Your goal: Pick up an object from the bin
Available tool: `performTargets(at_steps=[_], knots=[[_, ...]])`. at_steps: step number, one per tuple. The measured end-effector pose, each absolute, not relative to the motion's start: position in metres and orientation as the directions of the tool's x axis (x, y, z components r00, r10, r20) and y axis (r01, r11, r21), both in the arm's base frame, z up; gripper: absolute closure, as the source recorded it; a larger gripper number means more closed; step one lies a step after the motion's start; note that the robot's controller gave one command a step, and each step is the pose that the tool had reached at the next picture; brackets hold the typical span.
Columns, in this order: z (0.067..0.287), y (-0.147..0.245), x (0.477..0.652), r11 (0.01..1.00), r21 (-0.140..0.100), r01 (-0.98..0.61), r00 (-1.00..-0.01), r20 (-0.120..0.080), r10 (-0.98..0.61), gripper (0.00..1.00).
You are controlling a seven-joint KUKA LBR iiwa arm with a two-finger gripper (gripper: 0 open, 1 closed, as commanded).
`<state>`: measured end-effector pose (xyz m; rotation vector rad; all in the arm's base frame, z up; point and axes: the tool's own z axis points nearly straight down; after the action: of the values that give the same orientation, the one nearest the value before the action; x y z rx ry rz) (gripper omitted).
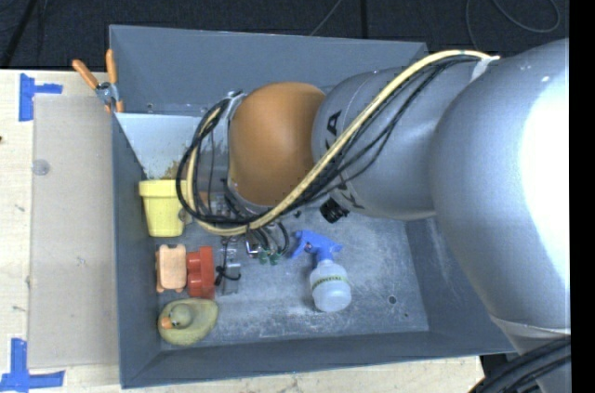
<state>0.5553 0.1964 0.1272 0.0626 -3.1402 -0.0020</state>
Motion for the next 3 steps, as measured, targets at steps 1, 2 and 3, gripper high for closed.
performTargets(at_steps=[1, 2, 3], knots=[[0.096, 0.209, 0.527, 0.997, -0.002, 0.083, -0.997, 0.004, 0.083, 0.0], [0.084, 0.217, 0.513, 1.0, 0.0, -0.02, -1.0, 0.001, -0.02, 0.0], [0.084, 0.218, 0.521, 0.996, 0.002, 0.085, -0.996, -0.011, 0.085, 1.0]])
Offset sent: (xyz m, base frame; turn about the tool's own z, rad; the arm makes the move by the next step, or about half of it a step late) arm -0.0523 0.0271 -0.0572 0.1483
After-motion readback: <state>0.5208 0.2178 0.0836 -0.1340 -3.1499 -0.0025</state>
